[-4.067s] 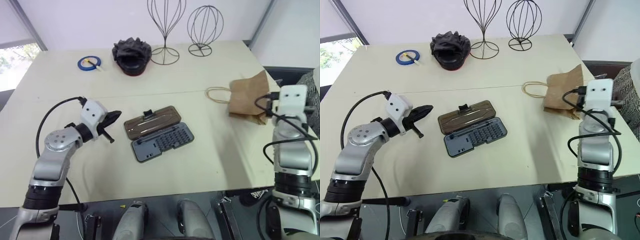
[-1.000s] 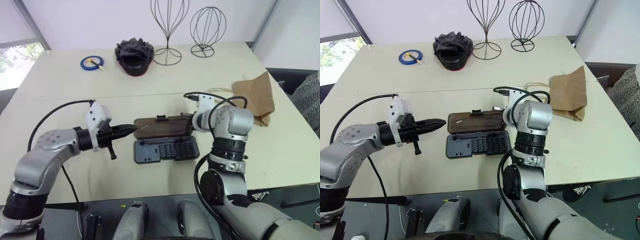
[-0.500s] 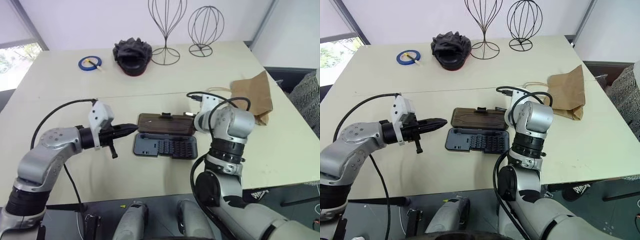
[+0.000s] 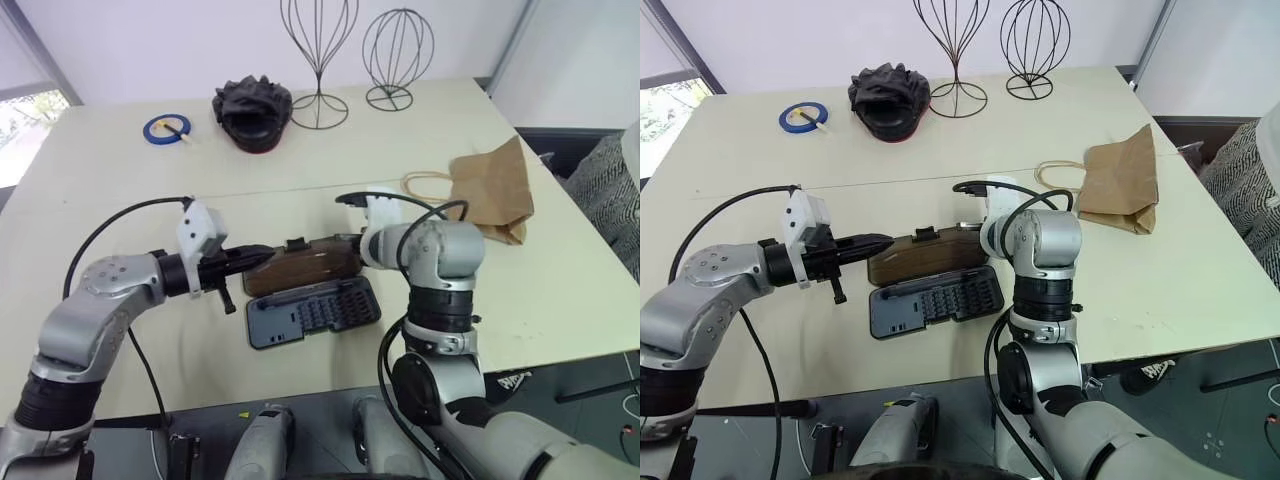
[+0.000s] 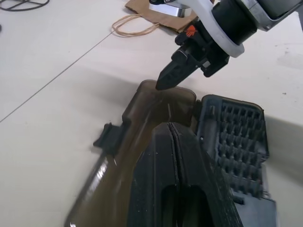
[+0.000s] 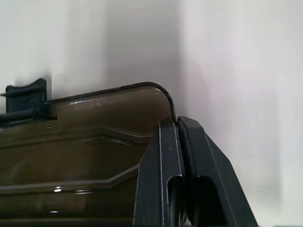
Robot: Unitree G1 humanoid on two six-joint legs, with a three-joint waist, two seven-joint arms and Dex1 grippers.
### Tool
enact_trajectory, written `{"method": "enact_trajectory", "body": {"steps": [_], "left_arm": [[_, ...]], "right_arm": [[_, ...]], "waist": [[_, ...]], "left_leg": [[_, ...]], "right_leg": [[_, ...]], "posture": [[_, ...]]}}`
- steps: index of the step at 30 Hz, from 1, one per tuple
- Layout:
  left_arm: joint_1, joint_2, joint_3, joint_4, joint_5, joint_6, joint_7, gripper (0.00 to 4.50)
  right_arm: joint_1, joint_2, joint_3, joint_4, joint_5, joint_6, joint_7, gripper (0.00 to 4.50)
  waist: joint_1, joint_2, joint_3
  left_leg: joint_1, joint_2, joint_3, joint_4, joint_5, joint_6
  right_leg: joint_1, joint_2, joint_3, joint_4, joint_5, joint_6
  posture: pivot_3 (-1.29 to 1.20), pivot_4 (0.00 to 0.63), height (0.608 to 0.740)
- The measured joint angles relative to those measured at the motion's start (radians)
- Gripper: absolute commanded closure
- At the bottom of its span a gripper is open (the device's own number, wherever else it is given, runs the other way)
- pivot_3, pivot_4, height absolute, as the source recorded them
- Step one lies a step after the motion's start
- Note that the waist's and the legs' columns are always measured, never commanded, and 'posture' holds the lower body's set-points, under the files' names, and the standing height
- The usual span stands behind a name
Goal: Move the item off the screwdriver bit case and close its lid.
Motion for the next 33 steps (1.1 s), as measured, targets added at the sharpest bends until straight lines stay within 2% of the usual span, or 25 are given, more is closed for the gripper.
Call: {"method": "enact_trajectory", "body": {"steps": [11, 31, 33], "left_arm": [[0.018, -0.001, 0.0, -0.006, 0.001, 0.0, 0.018, 4.5], [-0.015, -0.013, -0.019, 0.004, 0.03, -0.019, 0.001, 4.5], [-0.015, -0.013, -0.019, 0.005, 0.032, -0.019, -0.001, 4.5]], "right_arm": [[0.071, -0.03, -0.015, -0.07, 0.185, -0.015, -0.152, 4.48], [0.085, -0.171, -0.09, -0.011, 0.732, -0.001, -0.582, 4.48], [0.086, -0.189, -0.076, -0.004, 0.774, -0.001, -0.603, 3.88]], "waist": [[0.003, 0.0, 0.0], [0.006, 0.0, 0.0], [0.005, 0.0, 0.0]], "left_leg": [[0.0, 0.0, 0.0, 0.0, 0.0, 0.0], [0.0, 0.0, 0.001, 0.001, 0.0, 0.0], [0.0, 0.0, 0.001, 0.001, 0.0, 0.0]], "right_leg": [[0.001, 0.0, 0.0, -0.001, 0.0, 0.0], [0.003, 0.0, 0.0, -0.001, 0.0, 0.0], [0.003, 0.0, 0.0, -0.001, 0.0, 0.0]], "posture": [[0.0, 0.15, 0.74], [0.0, 0.15, 0.74], [0.0, 0.15, 0.74]]}}
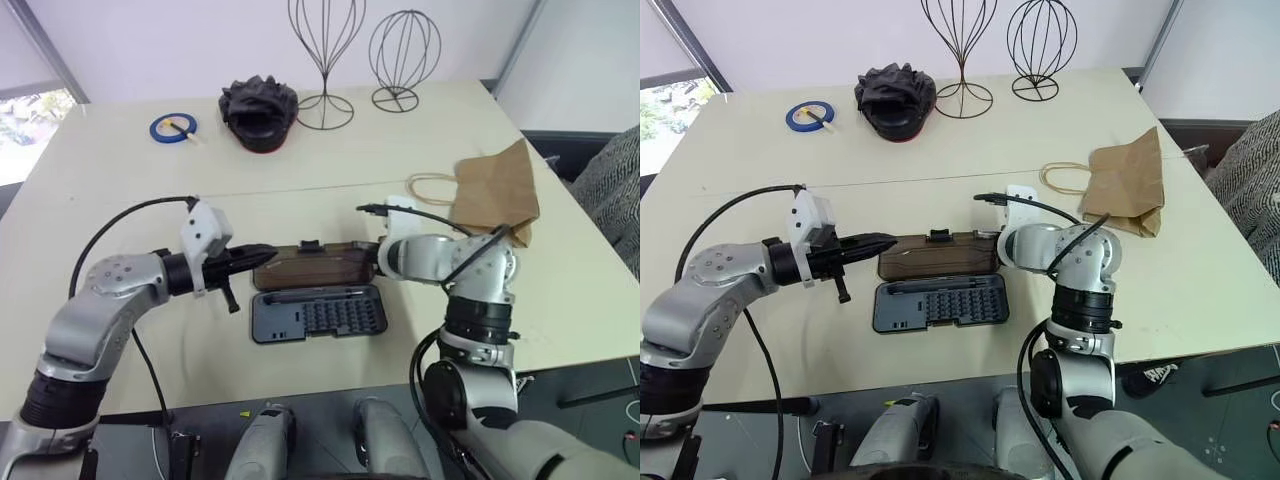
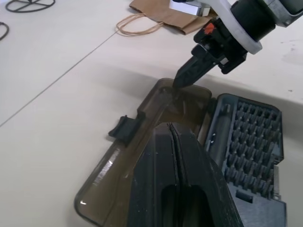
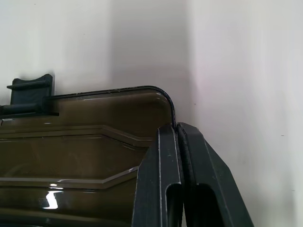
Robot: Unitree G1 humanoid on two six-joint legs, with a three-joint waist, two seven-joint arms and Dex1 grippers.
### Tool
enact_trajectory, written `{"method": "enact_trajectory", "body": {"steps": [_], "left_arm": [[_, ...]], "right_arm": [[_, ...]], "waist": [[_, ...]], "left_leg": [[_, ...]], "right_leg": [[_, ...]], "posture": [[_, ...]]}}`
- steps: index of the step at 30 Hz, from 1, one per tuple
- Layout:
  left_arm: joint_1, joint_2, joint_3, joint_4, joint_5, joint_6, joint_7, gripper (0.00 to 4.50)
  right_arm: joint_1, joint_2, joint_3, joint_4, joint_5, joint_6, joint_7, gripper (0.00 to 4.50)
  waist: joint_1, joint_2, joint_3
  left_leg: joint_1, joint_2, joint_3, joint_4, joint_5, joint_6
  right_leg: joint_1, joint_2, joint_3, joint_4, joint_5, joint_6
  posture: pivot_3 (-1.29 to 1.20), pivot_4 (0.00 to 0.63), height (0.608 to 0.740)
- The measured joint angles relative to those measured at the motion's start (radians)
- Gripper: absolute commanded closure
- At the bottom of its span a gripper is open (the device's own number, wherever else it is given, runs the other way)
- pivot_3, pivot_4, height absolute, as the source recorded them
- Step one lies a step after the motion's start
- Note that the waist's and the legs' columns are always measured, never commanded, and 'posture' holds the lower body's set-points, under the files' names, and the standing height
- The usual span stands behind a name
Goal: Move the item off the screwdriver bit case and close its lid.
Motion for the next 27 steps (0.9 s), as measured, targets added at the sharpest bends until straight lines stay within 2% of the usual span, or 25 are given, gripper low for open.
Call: {"method": "enact_trajectory", "body": {"steps": [1, 4, 8, 13, 17, 21, 27], "left_arm": [[0.0, 0.0, 0.0, 0.0, 0.001, 0.0, -0.001, 4.5], [0.0, -0.002, 0.0, 0.004, 0.004, -0.001, -0.001, 4.5], [0.0, -0.007, 0.0, 0.004, 0.004, -0.001, -0.002, 4.5], [0.004, -0.009, 0.011, -0.004, -0.032, 0.024, -0.003, 4.5], [0.065, 0.008, 0.066, -0.084, -0.129, 0.09, -0.015, 4.5], [0.189, 0.046, 0.072, -0.179, -0.182, 0.123, -0.042, 4.5], [0.287, 0.082, 0.036, -0.177, -0.109, 0.044, -0.092, 4.5]], "right_arm": [[0.002, -0.019, 0.017, 0.005, 0.022, 0.001, -0.007, 3.57], [0.004, -0.049, 0.044, 0.005, 0.082, 0.001, -0.027, 2.16], [0.004, -0.05, 0.062, 0.005, 0.154, 0.001, -0.063, 0.02], [0.003, -0.086, 0.082, -0.005, 0.176, -0.002, -0.04, 0.02], [-0.036, -0.193, 0.141, -0.108, 0.095, -0.077, 0.125, 0.02], [-0.046, -0.222, 0.173, -0.136, 0.027, -0.2, 0.291, 0.02], [-0.044, -0.293, 0.254, -0.076, -0.124, -0.353, 0.492, 0.02]], "waist": [[-0.001, 0.0, 0.0], [-0.004, 0.0, 0.0], [-0.004, 0.0, 0.0], [-0.002, 0.0, 0.001], [-0.01, 0.001, 0.002], [-0.016, 0.001, 0.002], [-0.002, 0.001, 0.002]], "left_leg": [[0.0, 0.0, 0.0, 0.0, 0.0, 0.0], [0.0, 0.0, 0.0, 0.0, 0.0, 0.0], [0.0, 0.001, 0.0, 0.0, 0.0, 0.0], [-0.001, 0.001, 0.0, 0.001, 0.0, 0.0], [-0.001, 0.002, 0.001, 0.0, -0.001, 0.002], [0.0, 0.007, 0.002, 0.0, -0.001, 0.002], [-0.001, 0.008, 0.002, 0.001, -0.001, 0.002]], "right_leg": [[0.0, 0.0, 0.0, 0.0, 0.0, 0.0], [0.0, 0.0, 0.0, 0.0, 0.0, 0.0], [0.0, 0.001, 0.0, 0.0, 0.0, 0.0], [0.0, 0.001, 0.0, 0.0, 0.0, 0.0], [-0.001, 0.001, 0.0, 0.0, 0.0, 0.0], [-0.001, 0.004, 0.0, -0.001, 0.0, 0.0], [0.0, 0.005, 0.0, -0.002, -0.002, -0.004]], "posture": [[0.0, 0.15, 0.74], [0.0, 0.15, 0.74], [0.0, 0.15, 0.74], [0.0, 0.15, 0.74], [0.0, 0.15, 0.74], [0.0, 0.15, 0.74], [0.0, 0.15, 0.74]]}}
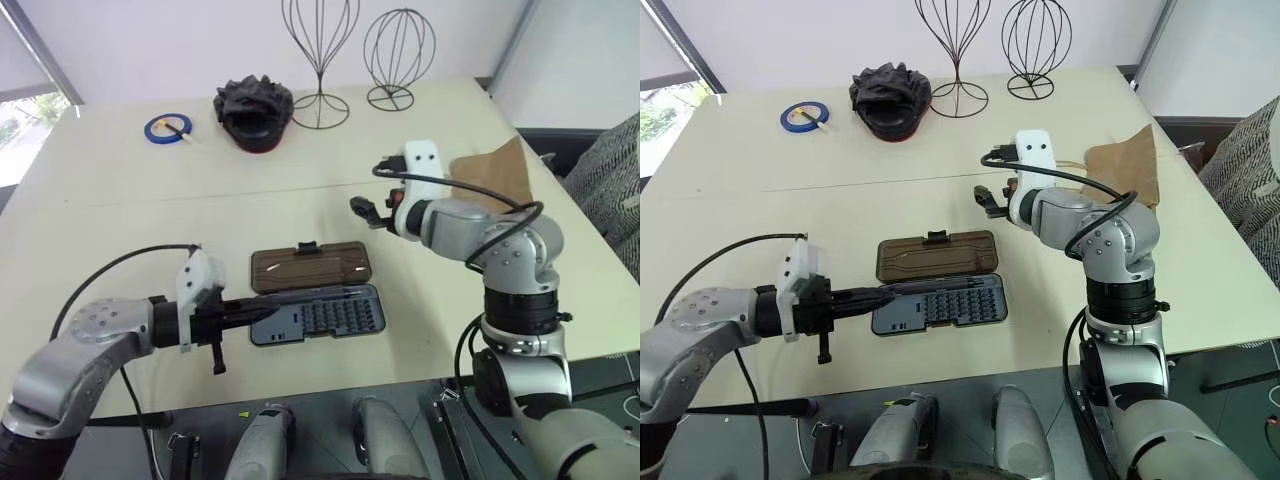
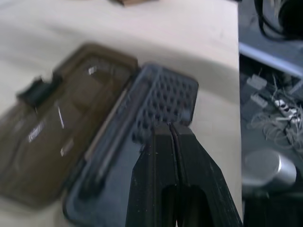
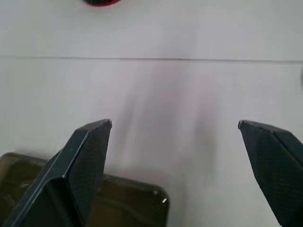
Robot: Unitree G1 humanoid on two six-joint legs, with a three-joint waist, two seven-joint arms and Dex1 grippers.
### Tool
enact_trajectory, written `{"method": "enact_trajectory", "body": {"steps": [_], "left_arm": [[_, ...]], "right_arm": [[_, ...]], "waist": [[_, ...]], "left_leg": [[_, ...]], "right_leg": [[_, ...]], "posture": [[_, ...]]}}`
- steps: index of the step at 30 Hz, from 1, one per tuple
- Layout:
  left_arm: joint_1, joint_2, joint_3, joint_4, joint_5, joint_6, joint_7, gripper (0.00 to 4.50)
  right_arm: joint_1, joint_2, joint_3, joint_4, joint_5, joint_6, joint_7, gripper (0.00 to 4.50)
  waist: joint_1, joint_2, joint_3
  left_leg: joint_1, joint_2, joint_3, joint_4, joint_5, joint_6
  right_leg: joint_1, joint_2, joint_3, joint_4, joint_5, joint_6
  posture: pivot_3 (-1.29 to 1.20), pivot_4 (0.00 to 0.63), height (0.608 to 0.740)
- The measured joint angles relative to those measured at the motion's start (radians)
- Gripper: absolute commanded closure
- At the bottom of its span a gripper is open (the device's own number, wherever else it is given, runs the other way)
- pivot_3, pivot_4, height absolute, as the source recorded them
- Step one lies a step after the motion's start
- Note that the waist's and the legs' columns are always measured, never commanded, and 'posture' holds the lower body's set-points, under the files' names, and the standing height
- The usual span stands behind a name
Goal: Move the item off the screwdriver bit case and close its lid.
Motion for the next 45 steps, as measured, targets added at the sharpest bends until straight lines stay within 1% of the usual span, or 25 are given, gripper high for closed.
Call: {"method": "enact_trajectory", "body": {"steps": [3, 7, 8, 12, 15, 19, 23, 27, 30, 33, 38, 43, 44, 45], "left_arm": [[-0.002, -0.008, -0.053, 0.046, 0.073, -0.076, -0.013, 4.5], [-0.021, -0.049, -0.117, 0.128, 0.162, -0.172, -0.019, 4.5], [-0.025, -0.056, -0.131, 0.148, 0.178, -0.193, -0.021, 4.5], [-0.031, -0.083, -0.177, 0.245, 0.241, -0.277, -0.04, 4.5], [-0.033, -0.09, -0.18, 0.288, 0.258, -0.336, -0.061, 4.5], [-0.033, -0.095, -0.18, 0.303, 0.271, -0.371, -0.068, 4.5], [-0.03, -0.1, -0.18, 0.306, 0.273, -0.379, -0.068, 4.5], [-0.029, -0.108, -0.18, 0.305, 0.276, -0.377, -0.059, 4.5], [-0.039, -0.113, -0.182, 0.306, 0.284, -0.372, -0.053, 4.5], [-0.046, -0.116, -0.182, 0.306, 0.291, -0.366, -0.044, 4.5], [-0.047, -0.12, -0.181, 0.3, 0.292, -0.354, -0.036, 4.5], [-0.045, -0.12, -0.18, 0.294, 0.293, -0.349, -0.033, 4.5], [-0.044, -0.12, -0.18, 0.293, 0.293, -0.348, -0.033, 4.5], [-0.044, -0.12, -0.18, 0.292, 0.293, -0.347, -0.032, 4.5]], "right_arm": [[-0.002, 0.001, 0.017, 0.046, -0.041, -0.038, 0.078, 0.02], [-0.031, -0.009, 0.059, 0.097, -0.091, -0.066, 0.186, 0.02], [-0.041, -0.02, 0.077, 0.105, -0.107, -0.074, 0.217, 0.02], [-0.108, -0.124, 0.218, 0.156, -0.196, -0.12, 0.411, 0.02], [-0.143, -0.194, 0.343, 0.18, -0.26, -0.196, 0.603, 0.02], [-0.196, -0.236, 0.453, 0.264, -0.332, -0.281, 0.82, 0.02], [-0.246, -0.239, 0.508, 0.369, -0.399, -0.363, 0.992, 0.02], [-0.286, -0.204, 0.549, 0.518, -0.472, -0.458, 1.139, 0.02], [-0.286, -0.165, 0.561, 0.587, -0.517, -0.519, 1.202, 0.02], [-0.285, -0.125, 0.564, 0.657, -0.56, -0.572, 1.235, 0.02], [-0.285, -0.075, 0.546, 0.757, -0.612, -0.627, 1.249, 0.02], [-0.285, -0.049, 0.523, 0.831, -0.651, -0.663, 1.252, 0.02], [-0.285, -0.042, 0.512, 0.848, -0.659, -0.673, 1.246, 0.54], [-0.285, -0.037, 0.504, 0.862, -0.666, -0.682, 1.238, 0.86]], "waist": [[0.001, 0.0, 0.0], [0.0, 0.0, 0.0], [-0.001, 0.0, 0.0], [-0.001, 0.0, 0.0], [-0.001, 0.0, 0.0], [-0.001, 0.0, 0.0], [0.0, 0.0, 0.0], [0.0, 0.0, 0.0], [0.0, 0.0, 0.0], [0.0, 0.0, 0.0], [0.0, 0.0, 0.0], [0.0, 0.0, 0.0], [0.0, 0.0, 0.0], [0.0, 0.0, 0.0]], "left_leg": [[0.0, 0.0, 0.0, 0.0, 0.0, 0.0], [0.0, 0.0, 0.0, 0.0, 0.0, 0.0], [0.0, 0.0, 0.0, -0.001, 0.0, 0.0], [0.0, 0.0, 0.0, -0.001, 0.0, 0.0], [0.0, 0.0, 0.0, -0.001, 0.0, 0.0], [0.0, 0.0, 0.0, 0.0, 0.0, 0.0], [0.0, 0.0, 0.0, 0.0, 0.0, 0.0], [0.0, 0.0, -0.001, 0.0, 0.0, 0.0], [0.0, 0.0, -0.001, 0.0, 0.0, 0.0], [0.0, 0.0, -0.002, 0.0, 0.0, 0.0], [0.0, 0.0, -0.002, 0.0, 0.0, -0.001], [0.0, 0.0, -0.002, 0.0, 0.0, -0.001], [0.0, 0.0, -0.002, 0.0, 0.0, -0.001], [0.0, 0.0, -0.002, 0.0, 0.0, -0.001]], "right_leg": [[0.0, 0.0, 0.0, 0.0, 0.0, 0.0], [-0.001, 0.0, 0.0, 0.0, 0.001, 0.002], [-0.001, 0.0, 0.0, 0.0, 0.001, 0.002], [-0.001, 0.0, 0.0, 0.0, 0.001, 0.002], [-0.001, 0.0, 0.0, 0.0, 0.002, 0.002], [-0.001, 0.0, 0.0, 0.0, 0.002, 0.002], [-0.001, 0.0, 0.0, 0.0, 0.002, 0.002], [-0.001, 0.0, 0.0, 0.0, 0.002, 0.002], [-0.001, 0.0, 0.0, 0.0, 0.002, 0.002], [-0.001, 0.0, 0.0, 0.0, 0.002, 0.002], [-0.002, 0.0, 0.0, 0.001, 0.003, 0.001], [-0.002, -0.001, 0.0, 0.001, 0.003, 0.001], [-0.002, 0.0, 0.0, 0.001, 0.003, 0.001], [-0.002, 0.0, 0.0, 0.001, 0.003, 0.001]], "posture": [[0.0, 0.15, 0.74], [0.0, 0.15, 0.74], [0.0, 0.15, 0.74], [0.0, 0.15, 0.74], [0.0, 0.15, 0.74], [0.0, 0.15, 0.74], [0.0, 0.15, 0.74], [0.0, 0.15, 0.74], [0.0, 0.15, 0.74], [0.0, 0.15, 0.74], [0.0, 0.15, 0.74], [0.0, 0.15, 0.74], [0.0, 0.15, 0.74], [0.0, 0.15, 0.74]]}}
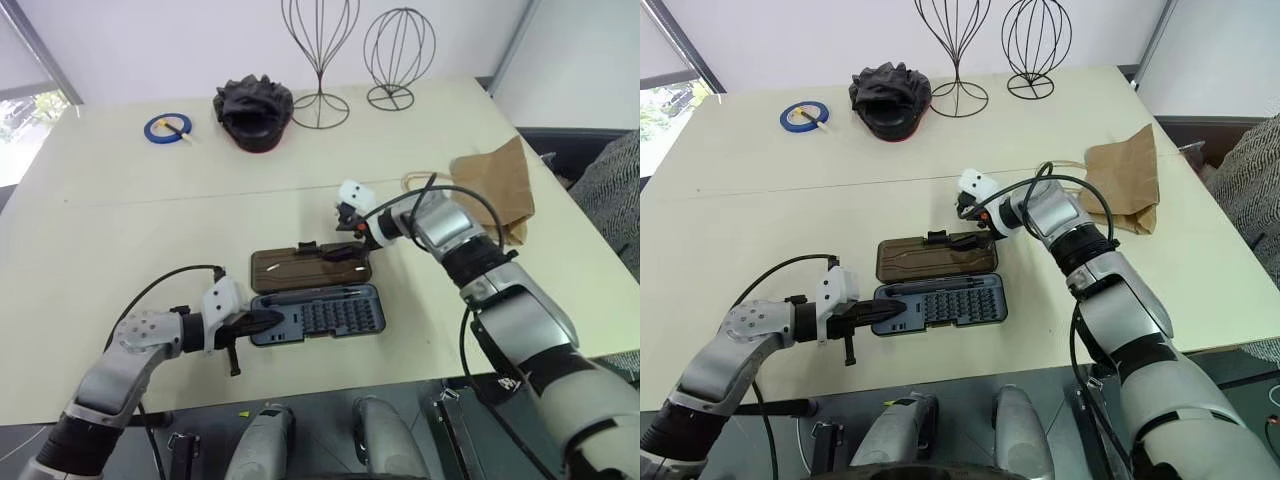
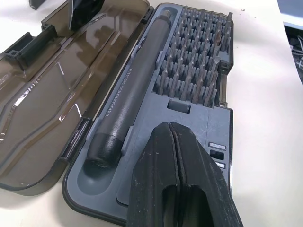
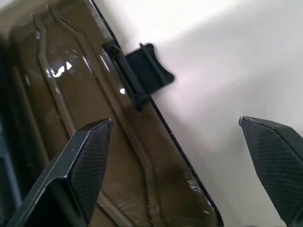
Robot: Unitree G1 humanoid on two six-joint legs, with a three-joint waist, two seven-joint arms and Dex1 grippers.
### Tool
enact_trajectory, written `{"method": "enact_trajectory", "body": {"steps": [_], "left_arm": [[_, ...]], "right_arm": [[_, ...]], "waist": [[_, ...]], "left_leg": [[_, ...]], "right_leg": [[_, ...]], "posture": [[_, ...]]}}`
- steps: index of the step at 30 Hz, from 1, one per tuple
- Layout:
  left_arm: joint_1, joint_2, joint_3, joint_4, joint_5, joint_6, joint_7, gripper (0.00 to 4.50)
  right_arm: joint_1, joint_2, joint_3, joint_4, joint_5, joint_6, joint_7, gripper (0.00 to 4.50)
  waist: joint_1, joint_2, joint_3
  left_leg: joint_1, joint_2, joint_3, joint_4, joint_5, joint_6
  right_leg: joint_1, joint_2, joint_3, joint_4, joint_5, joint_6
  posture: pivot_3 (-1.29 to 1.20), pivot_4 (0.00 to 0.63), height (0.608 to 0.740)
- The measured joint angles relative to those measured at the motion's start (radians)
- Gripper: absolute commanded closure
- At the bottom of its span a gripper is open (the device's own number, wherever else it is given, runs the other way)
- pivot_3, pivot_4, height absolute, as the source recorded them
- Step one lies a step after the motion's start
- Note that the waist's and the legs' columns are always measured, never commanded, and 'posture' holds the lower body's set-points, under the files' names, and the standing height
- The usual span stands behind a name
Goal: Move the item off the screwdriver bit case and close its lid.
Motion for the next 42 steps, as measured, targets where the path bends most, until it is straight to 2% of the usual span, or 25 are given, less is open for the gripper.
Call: {"method": "enact_trajectory", "body": {"steps": [6, 7, 8, 20, 28, 32, 36, 42], "left_arm": [[0.003, 0.0, 0.001, 0.001, 0.002, -0.006, -0.004, 4.5], [0.003, 0.001, 0.002, 0.004, 0.003, -0.006, -0.004, 4.5], [0.003, 0.001, 0.003, 0.005, 0.003, -0.007, -0.004, 4.5], [0.005, 0.0, 0.0, 0.043, 0.024, -0.006, -0.008, 4.5], [-0.017, -0.028, 0.001, 0.075, 0.006, 0.019, -0.014, 4.5], [-0.078, -0.055, 0.021, 0.054, -0.067, 0.107, 0.001, 4.5], [-0.182, -0.061, 0.095, -0.008, -0.175, 0.227, 0.046, 4.5], [-0.342, -0.071, 0.18, -0.056, -0.353, 0.413, 0.115, 4.5]], "right_arm": [[0.001, 0.016, -0.028, 0.028, -0.043, -0.031, 0.003, 3.98], [0.001, 0.013, -0.029, 0.023, -0.053, -0.036, 0.013, 4.36], [0.002, 0.011, -0.03, 0.02, -0.06, -0.04, 0.02, 4.49], [0.117, -0.025, -0.033, -0.199, -0.151, -0.08, 0.026, 4.49], [0.177, -0.071, -0.014, -0.312, -0.255, -0.262, -0.02, 4.49], [0.185, -0.099, -0.027, -0.379, -0.307, -0.394, -0.083, 4.49], [0.24, -0.12, -0.045, -0.492, -0.322, -0.491, -0.119, 4.49], [0.341, -0.144, -0.047, -0.647, -0.324, -0.519, -0.116, 4.49]], "waist": [[-0.001, 0.0, 0.0], [-0.002, -0.001, -0.001], [-0.003, -0.001, -0.001], [-0.002, 0.0, -0.001], [0.0, 0.0, 0.0], [0.003, -0.001, 0.0], [0.003, -0.001, 0.0], [-0.001, -0.001, 0.0]], "left_leg": [[0.001, 0.0, 0.0, 0.0, 0.0, 0.0], [0.002, 0.0, 0.0, 0.0, 0.0, 0.0], [0.002, 0.001, 0.0, 0.0, 0.0, 0.0], [0.002, 0.003, 0.001, 0.0, 0.0, 0.0], [0.001, 0.003, 0.001, 0.0, 0.0, 0.0], [0.001, 0.002, 0.001, 0.001, 0.0, 0.0], [0.001, 0.002, 0.001, 0.001, 0.0, 0.0], [0.001, 0.002, 0.001, 0.001, 0.0, -0.001]], "right_leg": [[0.0, 0.0, 0.0, 0.001, 0.0, 0.0], [0.001, 0.001, 0.0, 0.001, 0.0, 0.0], [0.001, 0.002, 0.0, 0.001, 0.001, -0.001], [0.0, 0.003, 0.0, 0.001, 0.001, -0.002], [0.0, 0.003, 0.0, 0.001, 0.001, -0.002], [0.0, 0.003, 0.0, 0.001, 0.001, -0.002], [0.0, 0.003, 0.0, 0.001, 0.001, -0.002], [0.0, 0.003, 0.0, 0.001, 0.001, -0.002]], "posture": [[0.0, 0.15, 0.74], [0.0, 0.15, 0.74], [0.0, 0.15, 0.74], [0.0, 0.15, 0.74], [0.0, 0.15, 0.74], [0.0, 0.15, 0.74], [0.0, 0.15, 0.74], [0.0, 0.15, 0.74]]}}
